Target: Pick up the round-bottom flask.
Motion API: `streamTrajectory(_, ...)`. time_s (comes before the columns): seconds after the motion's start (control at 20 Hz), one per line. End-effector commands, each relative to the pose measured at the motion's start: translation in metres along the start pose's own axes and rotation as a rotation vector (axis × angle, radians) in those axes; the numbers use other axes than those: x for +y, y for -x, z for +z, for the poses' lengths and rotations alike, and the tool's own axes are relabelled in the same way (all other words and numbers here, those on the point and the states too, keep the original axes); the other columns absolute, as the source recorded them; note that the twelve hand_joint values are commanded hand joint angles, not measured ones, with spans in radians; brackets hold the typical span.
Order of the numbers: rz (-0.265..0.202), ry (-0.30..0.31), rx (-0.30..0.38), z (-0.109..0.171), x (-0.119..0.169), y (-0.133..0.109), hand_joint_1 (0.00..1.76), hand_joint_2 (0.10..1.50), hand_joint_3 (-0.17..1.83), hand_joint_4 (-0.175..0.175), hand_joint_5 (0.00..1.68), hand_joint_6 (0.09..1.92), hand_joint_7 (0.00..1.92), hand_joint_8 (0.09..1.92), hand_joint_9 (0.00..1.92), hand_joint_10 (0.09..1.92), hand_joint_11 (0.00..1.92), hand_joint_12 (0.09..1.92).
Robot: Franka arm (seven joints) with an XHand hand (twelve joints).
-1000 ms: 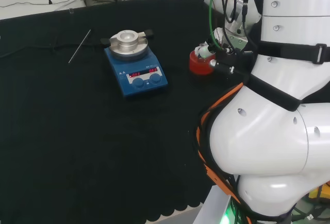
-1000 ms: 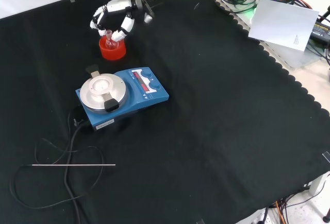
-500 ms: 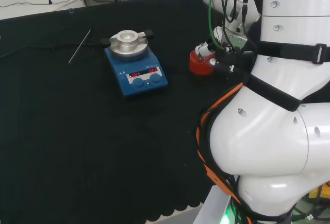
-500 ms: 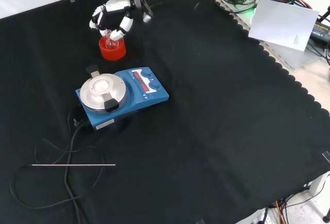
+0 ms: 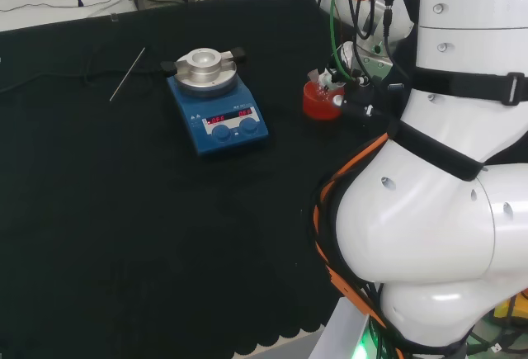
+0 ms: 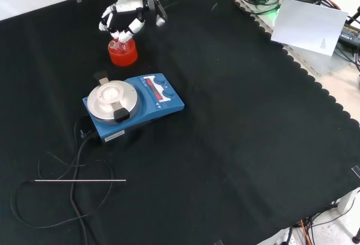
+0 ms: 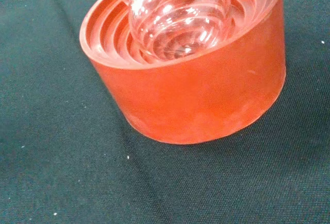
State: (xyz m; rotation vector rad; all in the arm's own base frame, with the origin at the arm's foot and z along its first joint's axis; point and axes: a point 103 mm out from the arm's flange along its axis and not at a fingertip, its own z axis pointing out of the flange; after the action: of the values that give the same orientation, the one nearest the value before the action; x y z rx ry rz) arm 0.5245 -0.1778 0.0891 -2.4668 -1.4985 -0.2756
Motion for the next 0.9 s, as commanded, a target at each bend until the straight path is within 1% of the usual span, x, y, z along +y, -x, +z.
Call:
streamTrajectory(0.05,-0.023,-0.035,0.048,-0.001,0.001,-0.001,1.04,1.04,0.08,0.175,1.05,0.91,0.47,0.62,0.68,0.60,0.41,1.28)
streamTrajectory(0.1,-0.029,-0.044,0.058,-0.001,0.001,-0.001,1.03,1.05,0.08,0.175,1.04,0.93,0.45,0.61,0.67,0.59,0.40,1.28)
streamTrajectory(0.2,-0.038,-0.063,0.055,0.001,0.002,-0.001,0.94,1.00,0.06,0.046,0.91,0.87,0.42,0.61,0.64,0.60,0.37,1.29)
streamTrajectory(0.25,-0.039,-0.067,0.055,0.002,0.002,-0.002,0.91,0.97,0.06,0.002,0.82,0.84,0.39,0.61,0.62,0.60,0.35,1.29)
streamTrajectory(0.3,-0.038,-0.068,0.054,0.003,0.003,-0.003,0.88,0.94,0.05,-0.025,0.72,0.81,0.37,0.62,0.60,0.61,0.34,1.29)
streamTrajectory(0.35,-0.040,-0.071,0.052,0.004,0.003,-0.004,0.87,0.92,0.05,-0.041,0.64,0.78,0.35,0.61,0.59,0.61,0.33,1.30)
streamTrajectory(0.45,-0.044,-0.070,0.050,0.005,0.004,-0.006,0.84,0.90,0.05,-0.054,0.54,0.73,0.33,0.62,0.57,0.62,0.31,1.30)
streamTrajectory(0.55,-0.052,-0.071,0.049,0.006,0.004,-0.008,0.83,0.87,0.04,-0.058,0.48,0.70,0.32,0.63,0.55,0.63,0.30,1.31)
streamTrajectory(0.7,-0.058,-0.070,0.043,0.008,0.005,-0.012,0.82,0.85,0.05,-0.058,0.46,0.65,0.30,0.64,0.54,0.65,0.29,1.31)
streamTrajectory(0.9,-0.064,-0.055,0.034,0.012,0.004,-0.018,0.83,0.84,0.05,-0.055,0.47,0.64,0.30,0.64,0.53,0.65,0.28,1.31)
